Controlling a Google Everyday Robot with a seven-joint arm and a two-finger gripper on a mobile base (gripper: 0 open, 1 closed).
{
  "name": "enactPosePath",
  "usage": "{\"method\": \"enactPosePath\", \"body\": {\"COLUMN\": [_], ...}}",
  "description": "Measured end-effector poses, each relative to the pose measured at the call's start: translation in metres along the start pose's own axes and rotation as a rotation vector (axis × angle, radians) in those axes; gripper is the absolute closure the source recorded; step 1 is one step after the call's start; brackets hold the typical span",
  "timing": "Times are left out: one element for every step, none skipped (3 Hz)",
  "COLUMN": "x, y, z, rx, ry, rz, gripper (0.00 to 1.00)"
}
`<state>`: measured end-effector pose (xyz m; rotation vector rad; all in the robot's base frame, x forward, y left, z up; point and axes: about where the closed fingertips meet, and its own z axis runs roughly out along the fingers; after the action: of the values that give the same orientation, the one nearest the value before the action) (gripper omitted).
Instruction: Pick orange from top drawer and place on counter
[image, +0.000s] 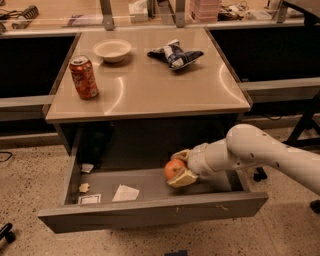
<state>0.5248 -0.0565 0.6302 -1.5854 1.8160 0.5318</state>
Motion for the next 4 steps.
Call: {"method": "enactPosePath", "body": {"x": [-0.046, -0.104, -0.184, -0.184], "y": [0.007, 0.006, -0.008, -0.008], "z": [-0.022, -0.058, -0.116, -0.116], "rx": [-0.022, -0.046, -0.005, -0.005], "ry": [-0.031, -0.033, -0.041, -0.041], "rz": [-0.036, -0.049, -0.098, -0.098], "gripper": [1.00, 1.00, 1.00, 1.00]}}
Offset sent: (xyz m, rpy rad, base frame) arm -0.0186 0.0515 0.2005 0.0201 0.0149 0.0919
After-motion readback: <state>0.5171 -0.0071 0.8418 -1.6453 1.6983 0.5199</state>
